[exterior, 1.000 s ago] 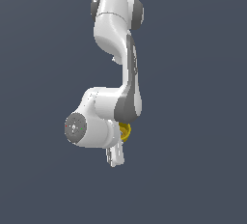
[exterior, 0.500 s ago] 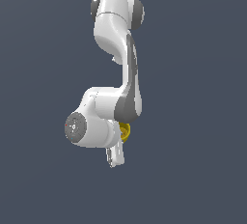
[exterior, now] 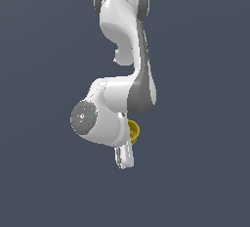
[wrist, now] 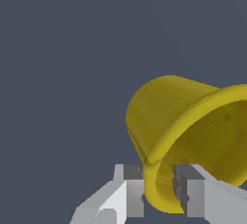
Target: Pick up the object and move it to a goal position.
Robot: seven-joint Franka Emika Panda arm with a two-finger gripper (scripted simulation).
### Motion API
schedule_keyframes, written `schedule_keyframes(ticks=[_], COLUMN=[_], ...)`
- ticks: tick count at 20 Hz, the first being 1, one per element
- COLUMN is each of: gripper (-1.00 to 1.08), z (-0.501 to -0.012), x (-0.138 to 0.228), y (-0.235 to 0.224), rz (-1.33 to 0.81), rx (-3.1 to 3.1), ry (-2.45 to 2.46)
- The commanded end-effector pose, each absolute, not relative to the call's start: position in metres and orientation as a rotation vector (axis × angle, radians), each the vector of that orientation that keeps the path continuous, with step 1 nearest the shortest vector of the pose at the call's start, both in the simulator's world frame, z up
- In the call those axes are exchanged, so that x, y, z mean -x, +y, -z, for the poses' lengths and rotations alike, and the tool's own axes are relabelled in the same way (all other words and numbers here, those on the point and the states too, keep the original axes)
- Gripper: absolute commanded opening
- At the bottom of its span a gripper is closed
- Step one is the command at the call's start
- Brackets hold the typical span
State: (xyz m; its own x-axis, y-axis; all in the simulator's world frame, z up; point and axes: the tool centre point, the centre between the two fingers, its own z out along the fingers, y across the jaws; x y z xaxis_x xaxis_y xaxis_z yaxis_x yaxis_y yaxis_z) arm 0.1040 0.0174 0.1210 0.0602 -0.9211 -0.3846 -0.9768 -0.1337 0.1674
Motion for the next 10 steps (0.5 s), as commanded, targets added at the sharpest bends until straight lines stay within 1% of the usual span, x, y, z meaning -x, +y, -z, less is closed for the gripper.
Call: schedule_keyframes(ticks=[1,10], gripper=[-1.0,-1.0], z=[-0.147,-0.258], x=[-0.111,-0.133], y=[0.034,0.104], rz=[-0.571,-0.4], rx=[2.167,2.087], ry=[1.966,1.953])
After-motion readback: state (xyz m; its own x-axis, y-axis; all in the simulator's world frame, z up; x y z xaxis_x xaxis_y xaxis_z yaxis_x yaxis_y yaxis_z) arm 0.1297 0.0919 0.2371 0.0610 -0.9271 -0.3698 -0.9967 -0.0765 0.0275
